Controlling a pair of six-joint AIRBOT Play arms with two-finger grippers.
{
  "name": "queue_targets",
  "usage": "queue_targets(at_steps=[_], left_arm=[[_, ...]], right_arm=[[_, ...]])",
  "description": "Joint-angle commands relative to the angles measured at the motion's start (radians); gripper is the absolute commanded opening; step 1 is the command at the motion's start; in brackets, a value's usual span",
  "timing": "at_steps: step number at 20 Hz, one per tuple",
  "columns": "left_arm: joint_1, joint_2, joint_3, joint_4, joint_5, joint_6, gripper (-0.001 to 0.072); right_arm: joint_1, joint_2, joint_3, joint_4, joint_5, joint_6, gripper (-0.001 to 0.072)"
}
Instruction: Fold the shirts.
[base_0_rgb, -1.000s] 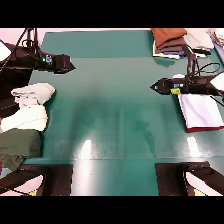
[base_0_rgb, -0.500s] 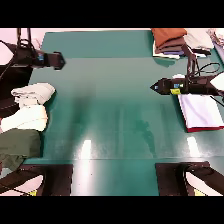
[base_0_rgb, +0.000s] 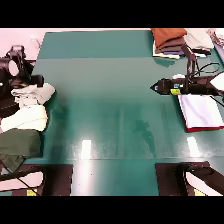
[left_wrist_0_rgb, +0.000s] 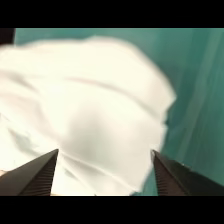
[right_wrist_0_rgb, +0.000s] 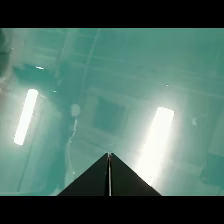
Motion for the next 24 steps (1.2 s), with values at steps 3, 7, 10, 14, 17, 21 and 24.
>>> queue_targets(at_steps=[3, 7, 10, 14, 17, 21, 24], left_arm=[[0.031, -0.111, -0.025, 0.006, 0.007, -0.028, 0.0582], [0.031, -0.043, 0.028, 0.011, 0.016, -0.034, 0.0027], [0.006, 0.118, 0.146, 0.005, 0.059, -0.002, 0.0027], [-0.154, 0.341, 0.325, -0.01, 0.02, 0.081, 0.0026], [-0.354, 0.412, 0.385, -0.022, -0.033, 0.105, 0.0026], [-0.644, 0.35, 0.384, -0.06, -0.119, 0.108, 0.0026], [-0.837, 0.207, 0.384, -0.169, -0.112, 0.166, 0.0027]], right_arm=[[0.001, 0.0, 0.0, 0.0, 0.0, 0.0, 0.0017], [0.001, 0.01, 0.002, 0.001, -0.004, 0.0, 0.0017], [0.0, 0.074, 0.002, 0.002, -0.031, 0.0, 0.0018], [-0.026, 0.167, 0.062, 0.001, -0.051, 0.012, 0.0017], [-0.067, 0.17, 0.176, 0.0, -0.009, 0.012, 0.0017], [-0.124, 0.17, 0.279, 0.0, 0.015, 0.011, 0.0017], [-0.156, 0.17, 0.317, 0.001, 0.044, 0.011, 0.0017]])
